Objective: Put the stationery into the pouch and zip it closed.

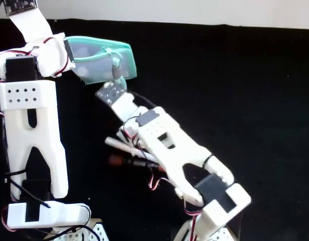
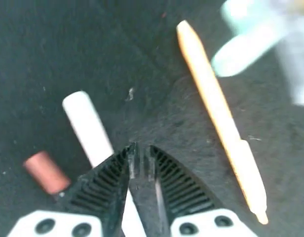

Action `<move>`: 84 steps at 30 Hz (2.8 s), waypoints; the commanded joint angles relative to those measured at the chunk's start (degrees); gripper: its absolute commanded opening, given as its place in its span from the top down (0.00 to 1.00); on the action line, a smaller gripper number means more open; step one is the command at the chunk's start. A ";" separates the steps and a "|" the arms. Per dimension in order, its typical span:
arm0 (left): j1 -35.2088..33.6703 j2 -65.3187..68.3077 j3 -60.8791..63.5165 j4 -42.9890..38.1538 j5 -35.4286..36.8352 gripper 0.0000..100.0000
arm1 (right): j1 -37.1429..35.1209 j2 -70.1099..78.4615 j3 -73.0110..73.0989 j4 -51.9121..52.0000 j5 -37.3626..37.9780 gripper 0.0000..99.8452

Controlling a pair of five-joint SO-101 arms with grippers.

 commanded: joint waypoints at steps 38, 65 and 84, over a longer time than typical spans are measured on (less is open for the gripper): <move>0.84 2.59 0.57 1.05 -0.53 0.99 | -7.78 3.82 5.05 -6.37 -2.11 0.84; 0.84 2.59 0.57 1.05 -0.53 0.99 | 1.80 -15.52 3.21 -4.70 -6.68 0.99; 0.84 2.59 0.48 0.97 -0.53 0.99 | 1.45 -24.22 -28.44 6.02 -21.10 0.99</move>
